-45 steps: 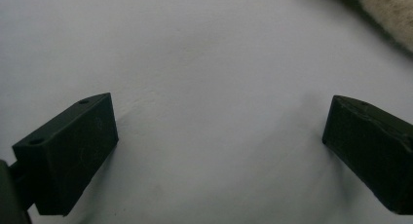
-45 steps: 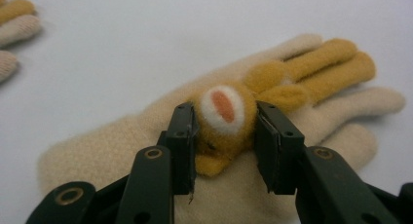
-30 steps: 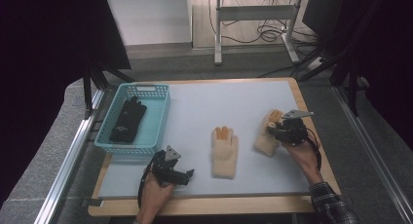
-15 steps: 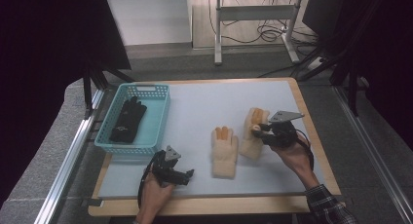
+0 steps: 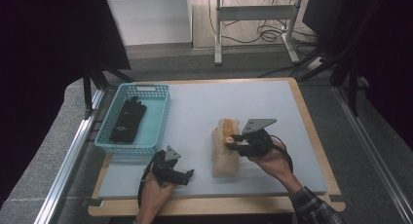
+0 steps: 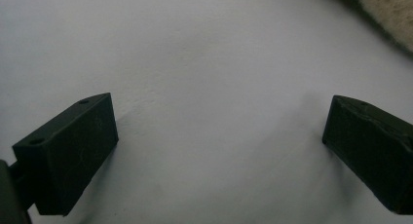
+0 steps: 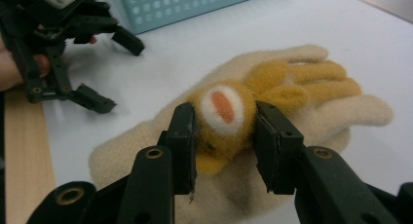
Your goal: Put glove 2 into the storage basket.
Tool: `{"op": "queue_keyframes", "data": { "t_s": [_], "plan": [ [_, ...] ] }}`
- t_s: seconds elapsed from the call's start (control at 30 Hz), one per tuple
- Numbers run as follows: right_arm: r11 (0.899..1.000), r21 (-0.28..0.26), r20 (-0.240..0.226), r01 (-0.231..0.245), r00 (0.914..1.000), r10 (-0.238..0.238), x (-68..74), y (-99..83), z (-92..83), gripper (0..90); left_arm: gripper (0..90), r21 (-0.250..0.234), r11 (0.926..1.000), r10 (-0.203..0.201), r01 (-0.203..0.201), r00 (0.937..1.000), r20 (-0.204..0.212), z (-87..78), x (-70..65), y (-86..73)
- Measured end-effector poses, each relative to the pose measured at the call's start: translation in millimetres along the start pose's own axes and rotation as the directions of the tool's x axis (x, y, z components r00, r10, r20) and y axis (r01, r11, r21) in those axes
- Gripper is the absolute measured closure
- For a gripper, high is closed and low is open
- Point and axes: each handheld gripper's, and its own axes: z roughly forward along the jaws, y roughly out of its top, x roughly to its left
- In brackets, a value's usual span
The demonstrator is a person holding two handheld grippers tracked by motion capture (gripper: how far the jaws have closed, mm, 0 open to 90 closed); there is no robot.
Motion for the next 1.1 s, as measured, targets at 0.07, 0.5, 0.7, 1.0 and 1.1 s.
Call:
{"op": "queue_keyframes", "data": {
  "t_s": [0.07, 0.5, 0.7, 1.0, 1.1],
  "plan": [
    [1.000, 0.018, -0.006, 0.013, 0.9999, -0.013, 3.6, 0.2, 8.2, 61.6, 0.0, 0.000, 1.0000, 0.000, 0.000, 1.0000, 0.000, 0.0, 0.0, 0.0],
    [0.995, 0.097, -0.001, 0.001, 1.0000, -0.001, -2.4, -19.4, 40.3, 45.3, 0.0, 0.002, 1.0000, 0.004, -0.004, 1.0000, 0.000, -0.1, 0.2, 0.0],
    [0.998, 0.047, 0.058, -0.039, 0.9977, 0.036, -16.3, -16.5, 13.4, 42.4, 0.0, 0.002, 1.0000, 0.003, -0.003, 1.0000, 0.001, -0.1, 0.2, 0.0],
    [0.991, 0.080, 0.108, -0.110, 0.9890, 0.101, -30.6, -47.7, -3.5, 77.3, 0.0, 0.002, 1.0000, 0.002, -0.002, 1.0000, 0.001, -0.1, 0.1, 0.0],
    [0.989, 0.086, 0.092, -0.124, 0.9889, 0.116, -28.6, -58.0, -2.8, 84.2, 0.0, 0.002, 1.0000, 0.002, -0.002, 1.0000, 0.001, -0.1, 0.1, 0.0]
  ]
}}
